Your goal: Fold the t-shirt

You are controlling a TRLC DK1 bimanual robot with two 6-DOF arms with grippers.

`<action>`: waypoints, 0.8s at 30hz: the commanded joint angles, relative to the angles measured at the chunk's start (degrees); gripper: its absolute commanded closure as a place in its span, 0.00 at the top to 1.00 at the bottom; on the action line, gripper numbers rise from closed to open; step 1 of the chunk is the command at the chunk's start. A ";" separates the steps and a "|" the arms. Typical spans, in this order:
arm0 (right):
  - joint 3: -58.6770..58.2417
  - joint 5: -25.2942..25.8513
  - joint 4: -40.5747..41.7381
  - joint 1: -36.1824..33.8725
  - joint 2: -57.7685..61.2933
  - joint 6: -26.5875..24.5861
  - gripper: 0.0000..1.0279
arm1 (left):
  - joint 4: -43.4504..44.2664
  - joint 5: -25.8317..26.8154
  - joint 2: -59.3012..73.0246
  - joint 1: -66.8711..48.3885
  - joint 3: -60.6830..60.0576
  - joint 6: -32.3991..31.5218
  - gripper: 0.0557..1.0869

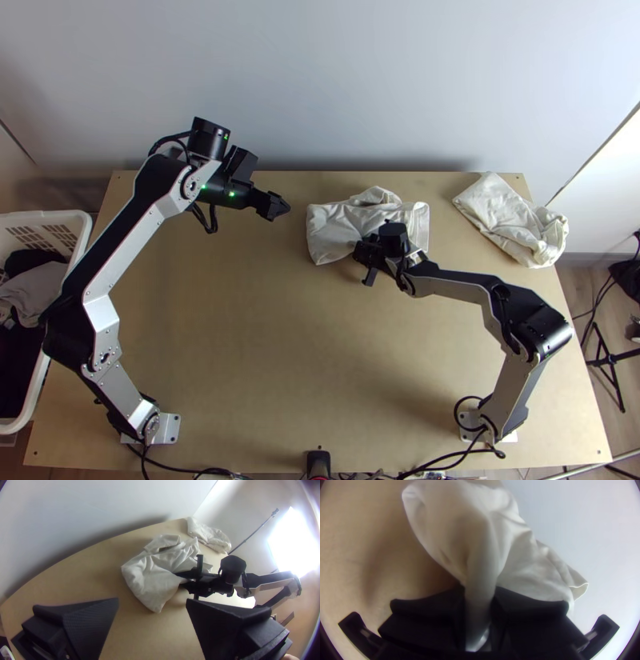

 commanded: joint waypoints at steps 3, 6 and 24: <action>0.02 2.39 0.39 -0.60 -8.15 4.75 0.03 | -0.42 0.02 -1.13 0.12 0.01 -0.57 0.95; -1.30 2.65 0.31 -0.60 -12.63 6.24 0.03 | -0.42 0.02 -1.57 0.12 0.01 -0.92 0.95; -0.68 4.58 -5.85 -16.77 -33.02 13.98 0.03 | -1.92 -0.42 -4.82 1.18 0.19 -1.45 0.95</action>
